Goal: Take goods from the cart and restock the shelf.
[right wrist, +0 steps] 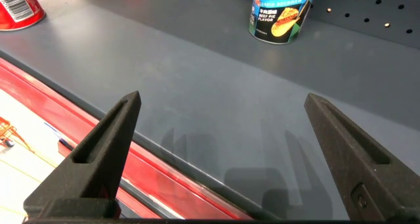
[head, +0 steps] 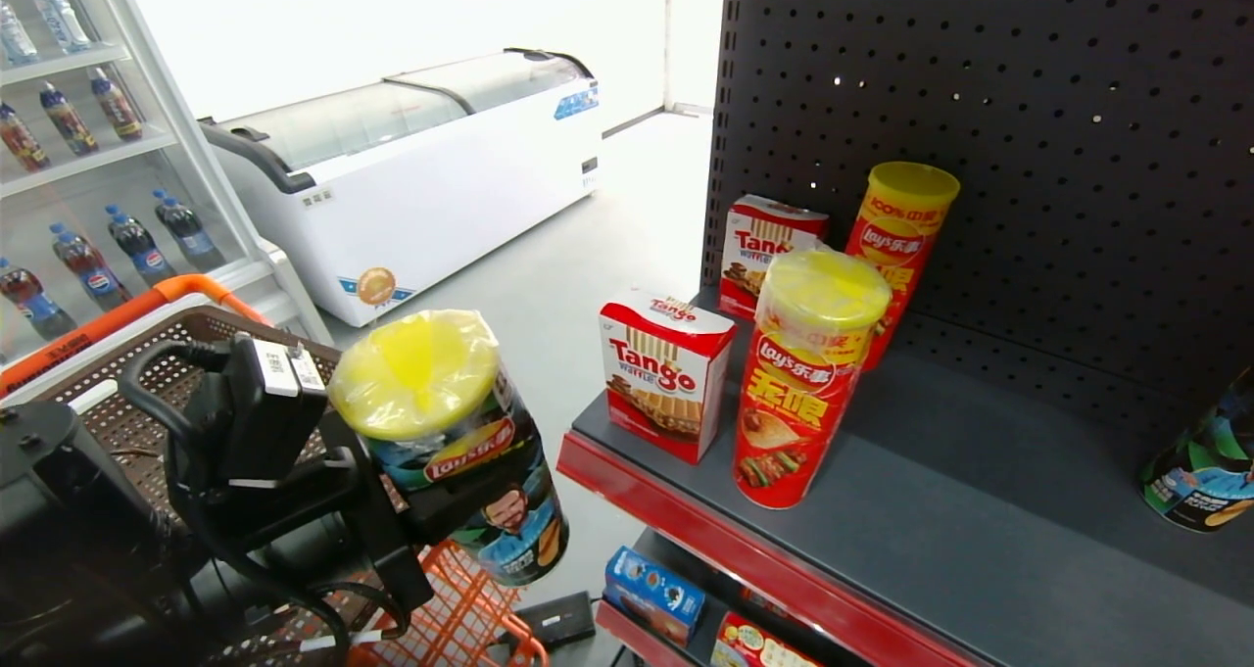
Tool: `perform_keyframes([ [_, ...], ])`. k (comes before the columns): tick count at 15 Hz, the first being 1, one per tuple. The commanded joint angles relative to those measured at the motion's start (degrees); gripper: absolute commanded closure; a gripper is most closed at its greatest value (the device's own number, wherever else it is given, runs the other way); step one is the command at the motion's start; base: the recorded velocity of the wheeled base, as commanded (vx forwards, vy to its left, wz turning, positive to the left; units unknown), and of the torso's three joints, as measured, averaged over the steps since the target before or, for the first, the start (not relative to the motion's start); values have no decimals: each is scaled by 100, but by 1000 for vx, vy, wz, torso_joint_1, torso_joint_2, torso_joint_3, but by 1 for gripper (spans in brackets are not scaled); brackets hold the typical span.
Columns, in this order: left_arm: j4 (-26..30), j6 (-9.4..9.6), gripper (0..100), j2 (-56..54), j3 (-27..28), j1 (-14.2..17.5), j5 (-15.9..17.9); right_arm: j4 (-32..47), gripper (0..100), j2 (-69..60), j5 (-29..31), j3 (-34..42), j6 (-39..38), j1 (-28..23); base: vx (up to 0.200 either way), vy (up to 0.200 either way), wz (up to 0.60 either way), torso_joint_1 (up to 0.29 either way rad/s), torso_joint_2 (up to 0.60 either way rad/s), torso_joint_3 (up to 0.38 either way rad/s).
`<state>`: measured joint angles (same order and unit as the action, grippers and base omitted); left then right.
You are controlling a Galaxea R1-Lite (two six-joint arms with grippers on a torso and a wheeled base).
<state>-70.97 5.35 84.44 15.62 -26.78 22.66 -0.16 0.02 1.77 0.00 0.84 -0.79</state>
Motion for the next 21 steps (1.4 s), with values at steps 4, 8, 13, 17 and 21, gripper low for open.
perform_keyframes([
  [4, 831, 36, 100, -376, 600, -178, -7, -2, 0, 6, -1, 0, 4, 0, 0, 0, 0, 0, 0, 0],
  [8, 840, 71, 100, -367, 609, -231, 1, -2, 0, 6, -1, 0, 4, 0, 0, 0, 0, 0, 0, 0],
  [13, 857, 71, 100, -367, 565, -248, 133, -2, 0, 6, -1, 0, 4, 0, 0, 0, 0, 0, 0, 0],
  [17, 857, 71, 100, -385, 574, -451, 265, -2, 0, 6, -1, 0, 4, 0, 0, 0, 0, 0, 0, 0],
  [21, 998, 71, 100, -543, 600, -495, 511, -2, 0, 6, -1, 0, 4, 0, 0, 0, 0, 0, 0, 0],
])
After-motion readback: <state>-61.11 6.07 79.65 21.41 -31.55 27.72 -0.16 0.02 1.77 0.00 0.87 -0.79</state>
